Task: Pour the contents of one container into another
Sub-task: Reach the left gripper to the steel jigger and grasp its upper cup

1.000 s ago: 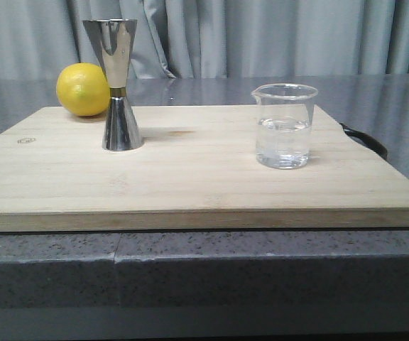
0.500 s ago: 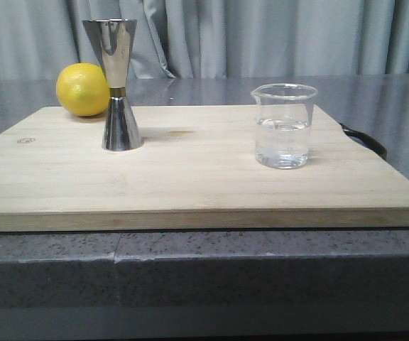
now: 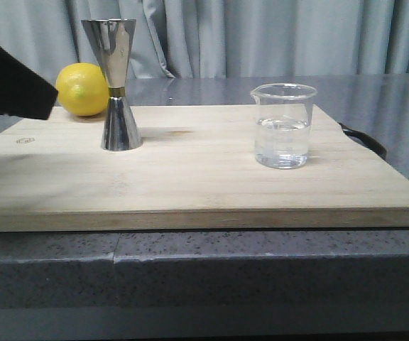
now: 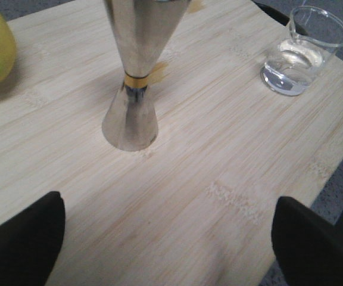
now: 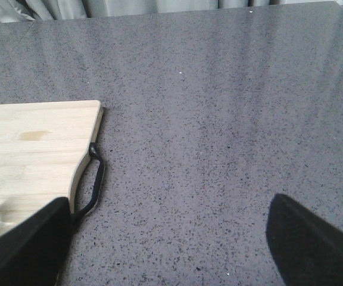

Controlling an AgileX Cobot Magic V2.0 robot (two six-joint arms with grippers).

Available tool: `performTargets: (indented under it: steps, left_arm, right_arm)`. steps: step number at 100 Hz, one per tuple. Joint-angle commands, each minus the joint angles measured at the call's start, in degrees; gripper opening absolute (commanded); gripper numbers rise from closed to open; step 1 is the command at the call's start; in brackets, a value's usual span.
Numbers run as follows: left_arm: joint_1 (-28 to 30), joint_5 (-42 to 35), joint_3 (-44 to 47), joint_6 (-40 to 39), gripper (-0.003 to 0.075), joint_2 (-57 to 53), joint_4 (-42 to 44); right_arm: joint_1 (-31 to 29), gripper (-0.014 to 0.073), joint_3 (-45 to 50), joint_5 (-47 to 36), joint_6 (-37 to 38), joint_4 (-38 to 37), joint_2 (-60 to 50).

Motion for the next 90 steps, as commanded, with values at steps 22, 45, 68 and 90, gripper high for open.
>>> performTargets:
  steps: [22, 45, 68, 90]
  left_arm:
    - [5.63, 15.94, -5.04, 19.77, 0.0637, 10.81, -17.02]
    - [7.57, 28.10, -7.65, 34.15, 0.0637, 19.37, -22.47]
    - [7.57, 31.96, -12.82, 36.98, 0.0637, 25.19, -23.58]
    - [6.92, 34.83, -17.43, 37.76, 0.0637, 29.34, -25.31]
  right_arm:
    - [-0.39, 0.0603, -2.10, -3.49, -0.37, 0.00, 0.68]
    - [-0.39, 0.0603, -2.10, -3.49, -0.37, 0.00, 0.68]
    - [-0.39, 0.0603, -2.10, -3.49, -0.37, 0.58, 0.68]
    - [-0.39, 0.0603, -2.10, -3.39, -0.37, 1.12, 0.68]
